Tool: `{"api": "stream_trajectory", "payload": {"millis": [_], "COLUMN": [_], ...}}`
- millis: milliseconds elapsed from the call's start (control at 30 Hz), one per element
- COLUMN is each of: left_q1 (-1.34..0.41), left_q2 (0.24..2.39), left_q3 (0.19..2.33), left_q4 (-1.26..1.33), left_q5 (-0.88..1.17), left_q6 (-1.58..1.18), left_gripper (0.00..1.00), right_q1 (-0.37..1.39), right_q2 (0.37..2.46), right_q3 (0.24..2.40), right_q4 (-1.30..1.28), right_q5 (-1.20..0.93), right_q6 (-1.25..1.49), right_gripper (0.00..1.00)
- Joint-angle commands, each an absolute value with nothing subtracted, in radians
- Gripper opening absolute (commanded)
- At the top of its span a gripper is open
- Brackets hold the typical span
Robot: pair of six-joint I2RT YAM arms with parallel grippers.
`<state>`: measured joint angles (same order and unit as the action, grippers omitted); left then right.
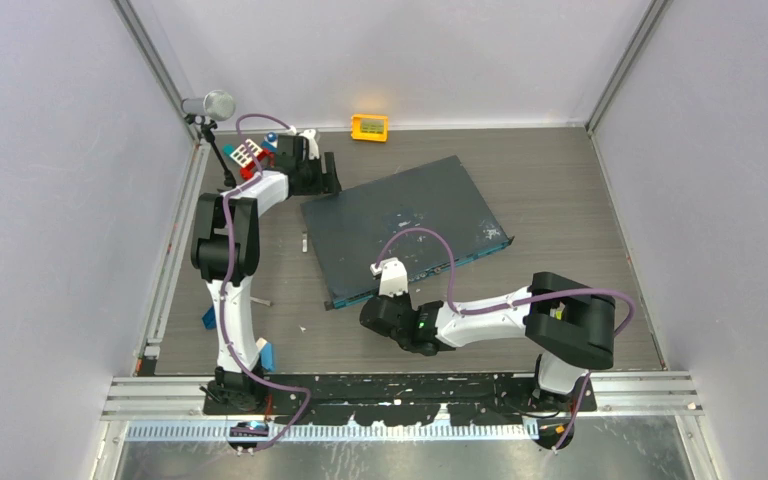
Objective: Insert the plug into the switch port
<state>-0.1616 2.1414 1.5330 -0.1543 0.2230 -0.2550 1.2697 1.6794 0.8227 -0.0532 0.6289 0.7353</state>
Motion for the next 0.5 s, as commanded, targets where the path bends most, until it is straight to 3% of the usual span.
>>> {"api": "stream_trajectory", "payload": {"millis": [0,467], "left_q1": [-0.165,-0.167], "left_q2": [2.157,2.159], "left_q3": [1.559,1.56], "left_q4": [-0.198,-0.199], "left_q5": [0.253,0.255], "left_q6": [-0.242,-0.242], "left_gripper": [0.74,0.74], "right_q1": [1.272,1.272], "right_q2": [1.645,1.651], "right_q3": [0.84,0.797], "right_q4": [-0.033,-0.005], "right_q5": [0.691,0.727], "right_q6": [0.75,0.802], "right_gripper": [0.0,0.01]}}
